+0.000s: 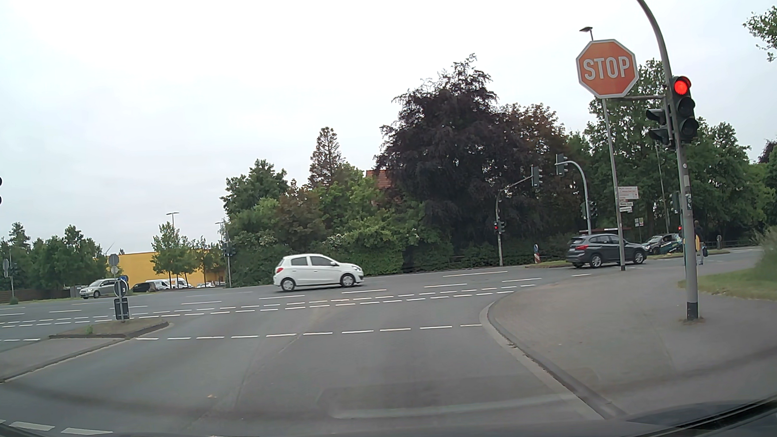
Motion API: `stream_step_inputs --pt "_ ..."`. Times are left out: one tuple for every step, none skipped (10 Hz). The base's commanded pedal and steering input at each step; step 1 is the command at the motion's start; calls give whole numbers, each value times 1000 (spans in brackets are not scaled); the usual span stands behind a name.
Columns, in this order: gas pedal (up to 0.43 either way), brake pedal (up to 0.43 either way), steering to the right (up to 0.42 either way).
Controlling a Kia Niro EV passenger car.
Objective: Follow the waypoints while adhering to traffic rules and regulations
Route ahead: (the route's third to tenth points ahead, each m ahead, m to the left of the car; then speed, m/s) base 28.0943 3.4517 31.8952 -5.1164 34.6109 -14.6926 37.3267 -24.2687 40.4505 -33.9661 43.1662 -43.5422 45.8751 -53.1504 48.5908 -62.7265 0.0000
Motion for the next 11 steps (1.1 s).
stream_step_inputs --pt "0 0 0" --pt "0 0 0" --pt "0 0 0" --pt "0 0 0" --pt "0 0 0" --pt "0 0 0" --pt "0 0 0" --pt "0 0 0" --pt "0 0 0" --pt "0 0 0" --pt "0 0 0"
